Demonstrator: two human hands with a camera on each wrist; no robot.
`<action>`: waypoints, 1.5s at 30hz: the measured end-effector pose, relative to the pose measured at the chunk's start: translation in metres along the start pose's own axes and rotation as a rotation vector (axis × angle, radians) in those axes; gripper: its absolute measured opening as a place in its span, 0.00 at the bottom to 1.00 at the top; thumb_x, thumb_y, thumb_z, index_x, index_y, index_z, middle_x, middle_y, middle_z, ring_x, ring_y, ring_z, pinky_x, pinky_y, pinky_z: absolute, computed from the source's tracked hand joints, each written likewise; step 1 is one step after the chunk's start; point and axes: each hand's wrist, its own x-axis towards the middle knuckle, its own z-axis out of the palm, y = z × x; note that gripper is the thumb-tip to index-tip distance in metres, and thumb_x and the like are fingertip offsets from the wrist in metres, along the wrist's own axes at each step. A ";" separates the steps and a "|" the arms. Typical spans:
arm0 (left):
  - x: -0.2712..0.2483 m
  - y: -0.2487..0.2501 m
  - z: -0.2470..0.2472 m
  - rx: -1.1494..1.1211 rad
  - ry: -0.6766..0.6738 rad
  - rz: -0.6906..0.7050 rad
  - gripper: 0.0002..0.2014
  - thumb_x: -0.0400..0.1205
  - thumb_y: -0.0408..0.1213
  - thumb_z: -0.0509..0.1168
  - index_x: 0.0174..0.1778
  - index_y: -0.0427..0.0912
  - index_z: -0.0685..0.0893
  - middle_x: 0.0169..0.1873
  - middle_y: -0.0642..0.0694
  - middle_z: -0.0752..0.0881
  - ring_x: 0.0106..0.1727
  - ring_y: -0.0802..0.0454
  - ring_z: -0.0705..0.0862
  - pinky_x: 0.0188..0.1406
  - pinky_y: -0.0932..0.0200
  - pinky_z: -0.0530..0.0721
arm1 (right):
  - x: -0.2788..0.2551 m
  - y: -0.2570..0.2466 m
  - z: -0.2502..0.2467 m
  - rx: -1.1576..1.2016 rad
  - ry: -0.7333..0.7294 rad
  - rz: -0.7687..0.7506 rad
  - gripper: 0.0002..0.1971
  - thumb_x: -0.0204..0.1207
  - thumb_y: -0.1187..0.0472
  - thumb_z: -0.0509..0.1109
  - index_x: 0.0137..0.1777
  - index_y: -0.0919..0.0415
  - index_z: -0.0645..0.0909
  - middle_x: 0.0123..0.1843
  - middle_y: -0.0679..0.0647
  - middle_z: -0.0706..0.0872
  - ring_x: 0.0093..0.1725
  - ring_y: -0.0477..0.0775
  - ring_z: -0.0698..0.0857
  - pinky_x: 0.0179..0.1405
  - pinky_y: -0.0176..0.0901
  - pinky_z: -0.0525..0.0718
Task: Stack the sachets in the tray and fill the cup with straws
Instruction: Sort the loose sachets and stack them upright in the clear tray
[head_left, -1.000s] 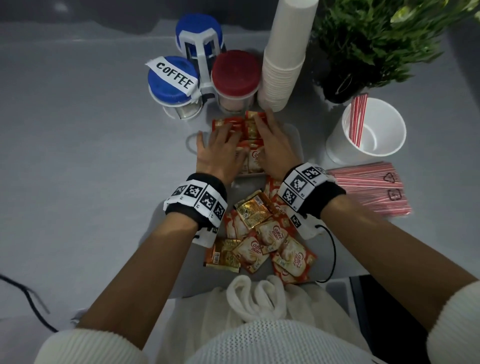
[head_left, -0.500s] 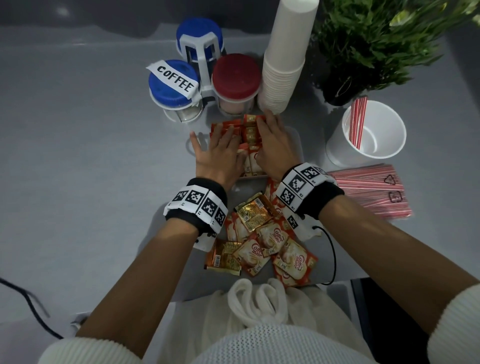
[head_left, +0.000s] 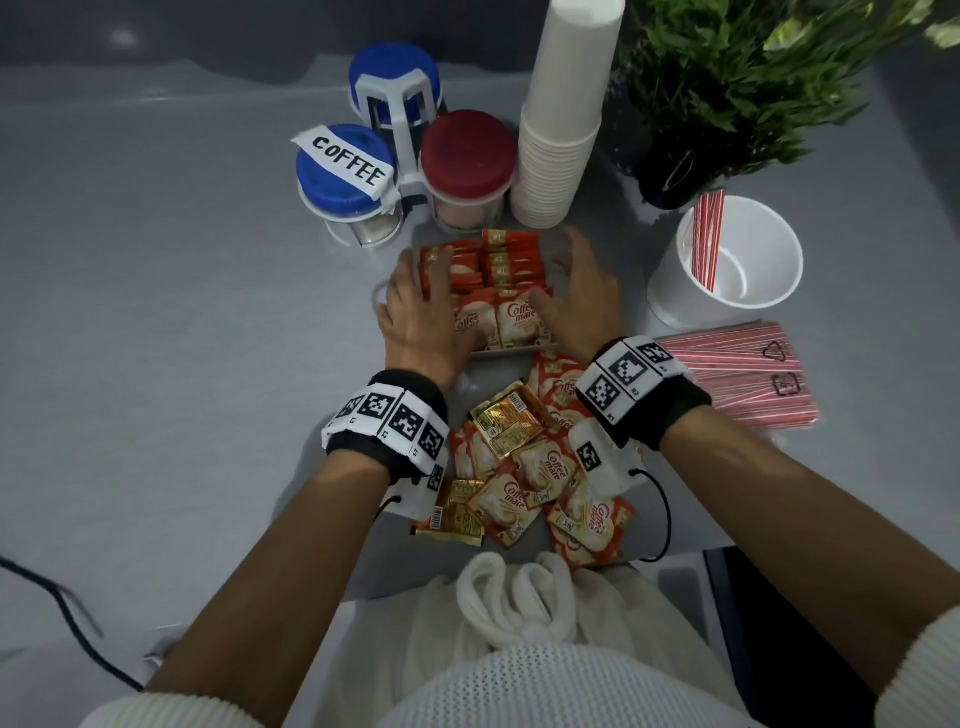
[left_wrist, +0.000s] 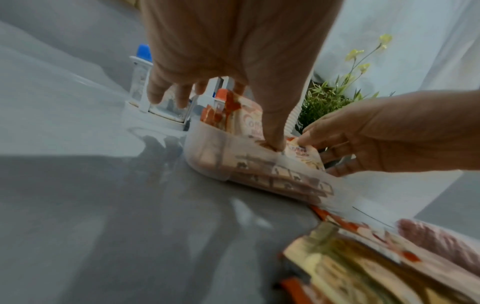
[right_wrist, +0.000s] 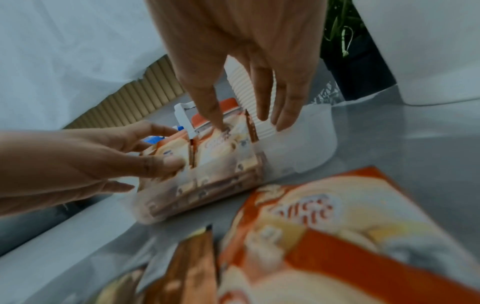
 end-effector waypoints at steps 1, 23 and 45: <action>-0.001 0.002 0.002 -0.048 -0.013 -0.027 0.42 0.75 0.45 0.71 0.80 0.49 0.55 0.81 0.37 0.49 0.80 0.37 0.55 0.79 0.38 0.60 | -0.003 0.001 0.000 0.021 -0.035 0.025 0.36 0.73 0.63 0.70 0.78 0.61 0.58 0.70 0.57 0.76 0.69 0.55 0.76 0.58 0.33 0.65; -0.004 -0.004 0.009 -0.122 -0.132 0.009 0.40 0.81 0.44 0.63 0.82 0.51 0.42 0.82 0.37 0.42 0.83 0.38 0.50 0.80 0.42 0.60 | -0.008 -0.005 0.014 0.087 -0.281 0.167 0.45 0.77 0.69 0.63 0.81 0.59 0.31 0.71 0.60 0.75 0.67 0.57 0.78 0.61 0.39 0.73; -0.039 -0.005 -0.014 -0.191 0.018 0.307 0.08 0.78 0.32 0.65 0.51 0.34 0.80 0.51 0.37 0.81 0.51 0.43 0.80 0.45 0.59 0.73 | -0.048 0.004 0.004 -0.230 -0.202 -0.018 0.06 0.71 0.63 0.70 0.45 0.64 0.80 0.43 0.55 0.81 0.46 0.55 0.81 0.42 0.42 0.74</action>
